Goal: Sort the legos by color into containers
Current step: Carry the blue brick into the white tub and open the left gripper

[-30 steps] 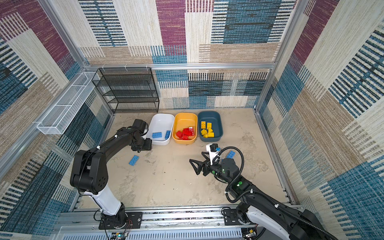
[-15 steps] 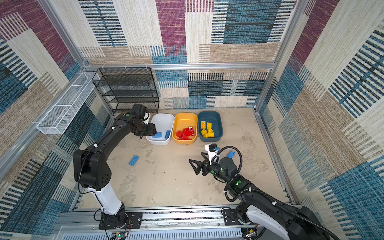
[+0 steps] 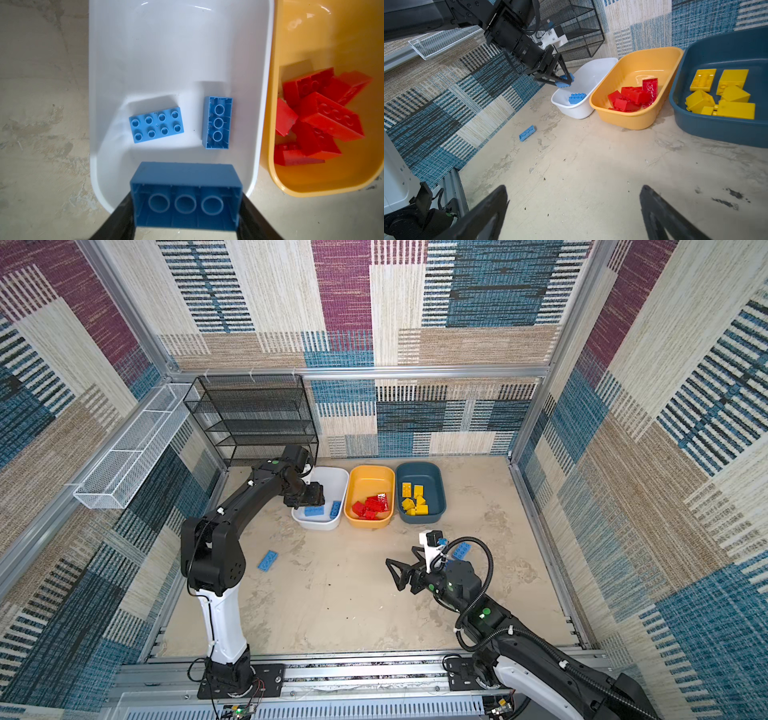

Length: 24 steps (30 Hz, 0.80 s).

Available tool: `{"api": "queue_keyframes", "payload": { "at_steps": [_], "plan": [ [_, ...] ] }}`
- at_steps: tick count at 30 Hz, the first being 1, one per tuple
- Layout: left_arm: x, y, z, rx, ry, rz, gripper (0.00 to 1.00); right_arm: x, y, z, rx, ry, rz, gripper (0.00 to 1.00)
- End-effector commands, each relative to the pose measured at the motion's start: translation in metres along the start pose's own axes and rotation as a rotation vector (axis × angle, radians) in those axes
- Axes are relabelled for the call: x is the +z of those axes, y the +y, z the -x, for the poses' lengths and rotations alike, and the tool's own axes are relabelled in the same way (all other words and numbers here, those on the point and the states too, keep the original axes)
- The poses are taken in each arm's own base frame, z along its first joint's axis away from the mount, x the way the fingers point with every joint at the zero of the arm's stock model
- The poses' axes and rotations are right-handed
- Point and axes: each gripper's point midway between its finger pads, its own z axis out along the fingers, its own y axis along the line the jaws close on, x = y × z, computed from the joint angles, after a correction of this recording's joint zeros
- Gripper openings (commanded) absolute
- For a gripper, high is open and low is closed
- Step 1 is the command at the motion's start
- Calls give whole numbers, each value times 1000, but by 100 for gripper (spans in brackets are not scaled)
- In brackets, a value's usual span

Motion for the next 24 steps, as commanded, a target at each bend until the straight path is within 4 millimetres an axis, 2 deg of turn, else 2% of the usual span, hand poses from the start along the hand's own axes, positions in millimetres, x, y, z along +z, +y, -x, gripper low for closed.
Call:
{"api": "queue_keyframes", "payload": {
  "at_steps": [1, 5, 14, 19, 24],
  "plan": [
    [8, 0, 4, -15, 11, 7, 49, -3, -6, -2, -2, 2, -29, 100],
    [21, 1, 7, -16, 29, 23, 49, -5, -10, -8, -2, 21, -48, 100],
    [43, 2, 6, -28, 71, 45, 50, -6, -6, -9, -2, 27, -26, 100],
    [44, 2, 8, -30, 67, 52, 59, -6, -8, -8, 1, 25, -40, 100],
    [34, 1, 10, -28, 55, 57, 69, -8, -9, 2, -2, 26, -72, 100]
  ]
}}
